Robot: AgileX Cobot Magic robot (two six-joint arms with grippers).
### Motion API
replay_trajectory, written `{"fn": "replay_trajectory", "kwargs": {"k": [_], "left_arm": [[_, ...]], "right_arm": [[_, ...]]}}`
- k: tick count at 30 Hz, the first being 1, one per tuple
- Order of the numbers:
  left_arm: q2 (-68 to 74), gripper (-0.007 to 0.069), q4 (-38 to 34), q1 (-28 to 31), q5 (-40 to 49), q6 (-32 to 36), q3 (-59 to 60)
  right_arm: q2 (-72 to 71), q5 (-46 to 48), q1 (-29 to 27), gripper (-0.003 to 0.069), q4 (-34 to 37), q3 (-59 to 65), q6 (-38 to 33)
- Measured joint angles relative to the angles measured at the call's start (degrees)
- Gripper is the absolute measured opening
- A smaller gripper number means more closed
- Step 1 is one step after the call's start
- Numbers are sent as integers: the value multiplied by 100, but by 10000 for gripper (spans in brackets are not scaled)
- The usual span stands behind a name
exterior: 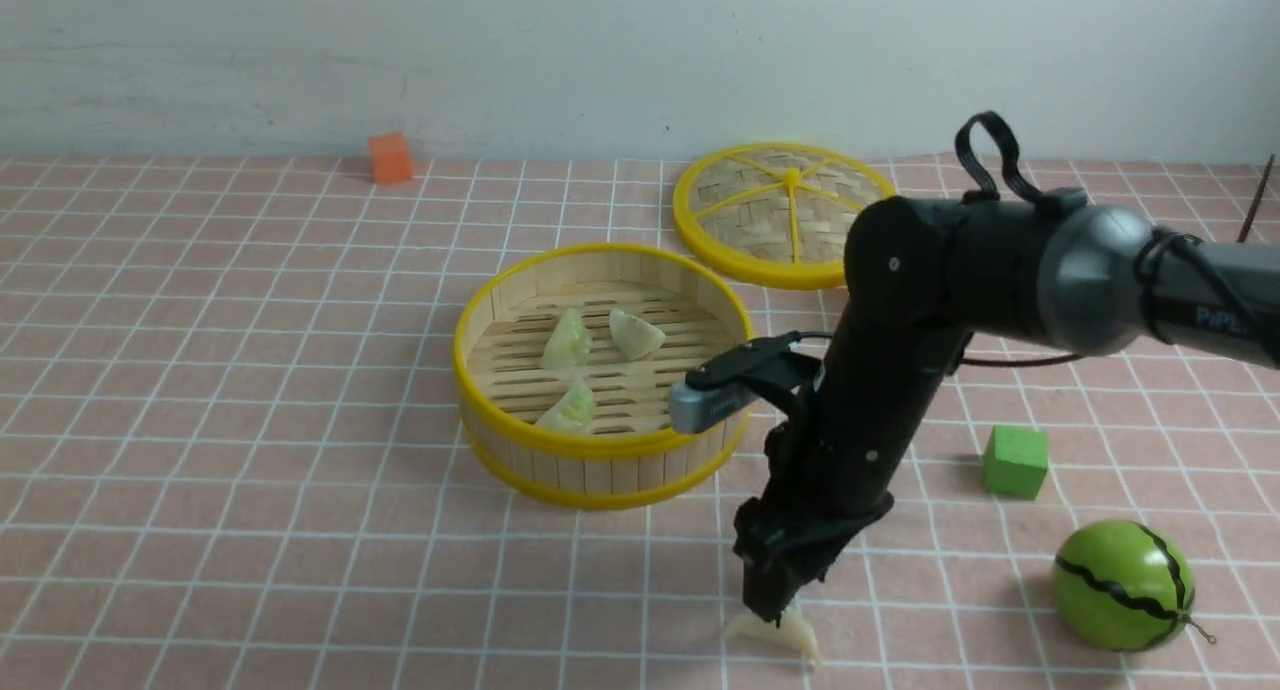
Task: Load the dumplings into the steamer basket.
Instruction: Use the right arm to grab a dumpling, then use the right arm to put the dumpling into the steamer
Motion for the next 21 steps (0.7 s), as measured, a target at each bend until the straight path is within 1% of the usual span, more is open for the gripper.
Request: {"fn": "replay_trajectory", "kwargs": {"k": [2, 4, 5, 6, 7, 8, 11, 13, 14, 15, 19, 20, 21], "left_arm": [[0, 57, 0, 0, -28, 0, 0], [0, 57, 5, 0, -40, 0, 0], [0, 57, 5, 0, -41, 0, 0], [0, 58, 5, 0, -41, 0, 0], [0, 60, 5, 0, -41, 0, 0], [0, 62, 5, 0, -41, 0, 0], [0, 66, 5, 0, -46, 0, 0], [0, 69, 5, 0, -51, 0, 0], [0, 70, 5, 0, -51, 0, 0], [0, 71, 5, 0, -56, 0, 0], [0, 74, 5, 0, -63, 0, 0], [0, 74, 5, 0, -63, 0, 0], [0, 75, 5, 0, -63, 0, 0]], "right_arm": [[93, 1, 61, 386, 124, 24, -162], [229, 29, 127, 323, 37, 39, -285], [237, 37, 124, 315, 36, 29, -291], [242, 35, 124, 283, 32, 28, -311], [248, 35, 124, 218, -3, 23, -344], [248, 50, 118, 190, -15, 17, -351], [273, 213, 118, 190, -104, -98, -358], [327, 569, 118, 190, -179, -311, -296], [334, 602, 118, 190, -179, -338, -275], [334, 810, 125, 190, -167, -613, -230], [329, 903, 164, 190, 70, -1390, -218], [329, 914, 183, 190, 307, -1779, -260], [329, 904, 183, 190, 395, -1985, -306]]}}
